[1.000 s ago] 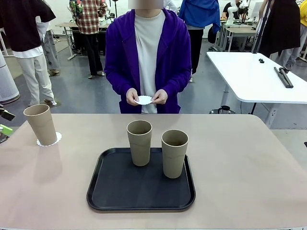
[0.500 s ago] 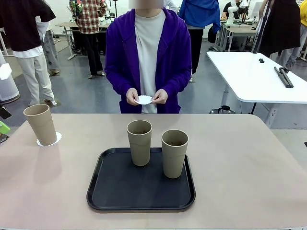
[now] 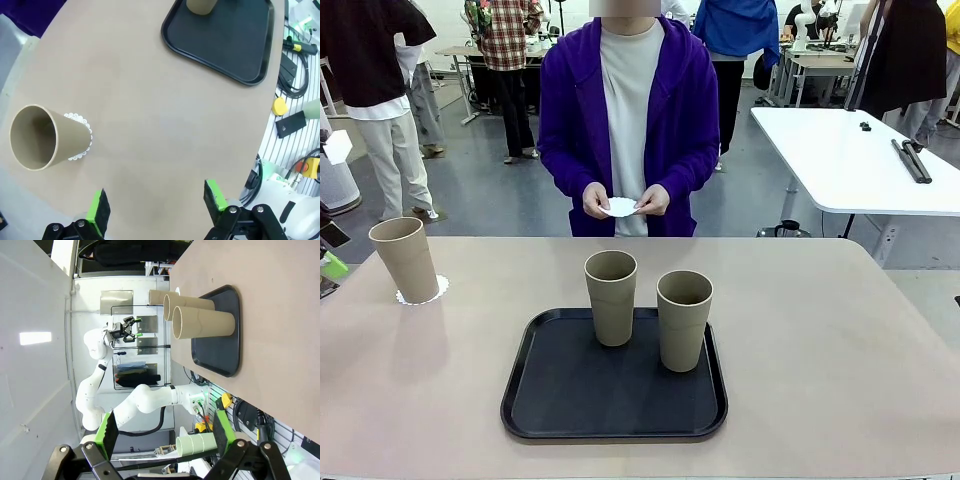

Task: Place coasters on the table and set cups on them.
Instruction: Take one Reusable plastic cup from the Flat Tray and place it on a coaster set by the human.

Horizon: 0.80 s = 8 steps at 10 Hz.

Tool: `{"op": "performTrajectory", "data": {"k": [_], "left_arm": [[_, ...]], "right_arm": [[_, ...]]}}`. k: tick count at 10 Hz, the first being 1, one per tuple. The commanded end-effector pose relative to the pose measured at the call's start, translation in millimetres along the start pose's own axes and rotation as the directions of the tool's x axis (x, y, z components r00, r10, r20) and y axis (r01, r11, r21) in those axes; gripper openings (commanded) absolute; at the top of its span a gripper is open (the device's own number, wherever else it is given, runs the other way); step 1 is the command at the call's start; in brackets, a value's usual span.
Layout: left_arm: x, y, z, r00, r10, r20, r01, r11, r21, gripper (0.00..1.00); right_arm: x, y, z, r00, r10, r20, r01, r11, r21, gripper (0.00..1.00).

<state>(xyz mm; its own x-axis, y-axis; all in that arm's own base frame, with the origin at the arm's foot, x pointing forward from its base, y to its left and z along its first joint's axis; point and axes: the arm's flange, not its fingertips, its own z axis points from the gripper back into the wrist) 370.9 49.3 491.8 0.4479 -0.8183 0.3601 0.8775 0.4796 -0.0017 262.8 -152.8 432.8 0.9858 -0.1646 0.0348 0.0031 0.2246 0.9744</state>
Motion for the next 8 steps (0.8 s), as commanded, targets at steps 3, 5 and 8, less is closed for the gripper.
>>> {"op": "performTrajectory", "data": {"k": [3, 5, 8], "left_arm": [[0.2, 2.1, -0.5, 1.0, -0.014, -0.018, 0.014, 1.0, -0.001, 1.0], [-0.1, 0.2, -0.5, 1.0, -0.002, 0.004, 0.002, 1.0, -0.004, 1.0], [-11.8, -44.5, 2.4, 0.926, 0.375, -0.047, -0.36, 0.912, 0.196, 1.0]], "right_arm": [[0.0, 0.4, 0.5, 1.0, 0.009, 0.0, -0.009, 1.0, 0.012, 1.0], [0.0, 0.4, 0.5, 1.0, 0.009, 0.0, -0.009, 1.0, 0.012, 1.0], [0.0, 0.4, 0.5, 1.0, 0.009, 0.0, -0.009, 1.0, 0.012, 1.0]]}}
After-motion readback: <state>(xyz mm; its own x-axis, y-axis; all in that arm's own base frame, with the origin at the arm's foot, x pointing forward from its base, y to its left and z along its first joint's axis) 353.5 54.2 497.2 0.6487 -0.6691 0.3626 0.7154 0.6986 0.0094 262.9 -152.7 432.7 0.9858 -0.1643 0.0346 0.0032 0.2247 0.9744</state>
